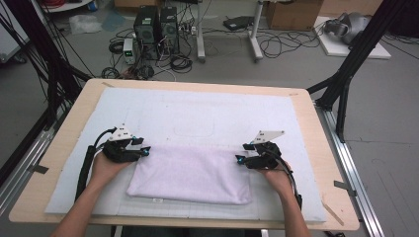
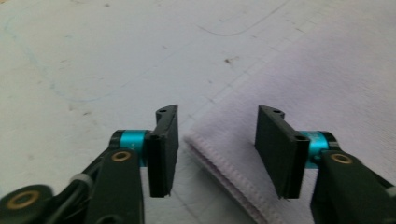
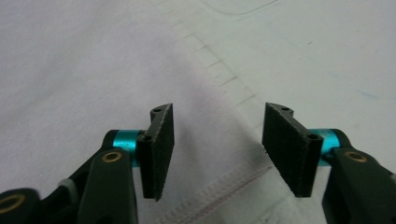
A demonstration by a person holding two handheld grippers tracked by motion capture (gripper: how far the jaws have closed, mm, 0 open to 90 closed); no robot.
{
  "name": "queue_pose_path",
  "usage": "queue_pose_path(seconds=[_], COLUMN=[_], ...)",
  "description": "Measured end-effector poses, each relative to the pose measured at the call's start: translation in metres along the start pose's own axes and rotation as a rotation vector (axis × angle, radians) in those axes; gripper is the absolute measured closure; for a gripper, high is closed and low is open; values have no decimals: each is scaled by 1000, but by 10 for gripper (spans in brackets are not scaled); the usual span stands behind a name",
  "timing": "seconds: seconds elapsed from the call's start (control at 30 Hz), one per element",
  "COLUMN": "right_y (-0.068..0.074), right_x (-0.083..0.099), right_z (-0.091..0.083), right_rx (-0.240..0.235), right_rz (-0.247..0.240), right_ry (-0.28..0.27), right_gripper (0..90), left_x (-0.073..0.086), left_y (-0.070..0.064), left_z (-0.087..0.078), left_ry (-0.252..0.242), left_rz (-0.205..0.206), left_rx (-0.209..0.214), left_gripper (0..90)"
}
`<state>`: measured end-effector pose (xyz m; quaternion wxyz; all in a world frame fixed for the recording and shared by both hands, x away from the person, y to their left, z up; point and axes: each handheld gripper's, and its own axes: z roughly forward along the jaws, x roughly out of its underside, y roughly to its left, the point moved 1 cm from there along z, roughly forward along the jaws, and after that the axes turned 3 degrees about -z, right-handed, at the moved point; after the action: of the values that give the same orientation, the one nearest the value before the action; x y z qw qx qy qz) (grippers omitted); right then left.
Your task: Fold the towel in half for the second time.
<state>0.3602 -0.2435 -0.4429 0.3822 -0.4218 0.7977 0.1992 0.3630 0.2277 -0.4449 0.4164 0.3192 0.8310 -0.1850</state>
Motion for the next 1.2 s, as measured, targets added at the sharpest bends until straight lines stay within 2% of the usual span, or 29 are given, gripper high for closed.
queue_pose_path(seconds=[0.1, 0.17, 0.33, 0.4, 0.53, 0.6, 0.63, 0.73, 0.77, 0.9, 0.97, 1.1, 1.13, 1.2], right_y=[-6, -7, -3, -3, -2, -1, 0, 0, 1, 3, 2, -10, -13, -21], right_x=[2, 3, 4, 5, 7, 7, 7, 8, 8, 3, -2, -13, -18, -30], right_z=[-2, 0, 11, 12, 10, 9, 9, 9, 9, 4, 0, -4, -4, -4], right_rx=[14, 1, -28, -42, -69, -86, -115, -128, -128, -114, -112, -85, -67, -38], right_rz=[41, 55, 39, 62, 66, 66, 69, 60, 57, 46, 45, 55, 48, 43], right_ry=[5, 11, 60, 59, 42, 37, 37, 23, 16, 1, -15, -39, -30, -30], right_gripper=[335, 332, 340, 365, 513, 602, 663, 730, 746, 777, 781, 782, 782, 780], left_x=[3, 3, 4, 4, 2, 2, 3, 3, 3, 1, -3, -19, -25, -39], left_y=[4, 4, 4, 4, -3, -3, -3, -4, -5, -10, -11, -4, -1, 6], left_z=[7, 9, 9, 9, 9, 8, 8, 7, 7, 4, 1, -5, -5, -3], left_ry=[31, 39, 46, 50, 58, 63, 62, 49, 52, 54, 31, -40, -62, -62], left_rz=[-28, -32, -32, -36, -1, -15, -19, -16, -5, 21, 22, -33, -40, -36], left_rx=[12, 18, 21, 33, 11, 26, 31, 45, 38, 7, -7, -6, -16, -48], left_gripper=[446, 436, 449, 482, 576, 617, 646, 759, 791, 824, 830, 831, 831, 831])
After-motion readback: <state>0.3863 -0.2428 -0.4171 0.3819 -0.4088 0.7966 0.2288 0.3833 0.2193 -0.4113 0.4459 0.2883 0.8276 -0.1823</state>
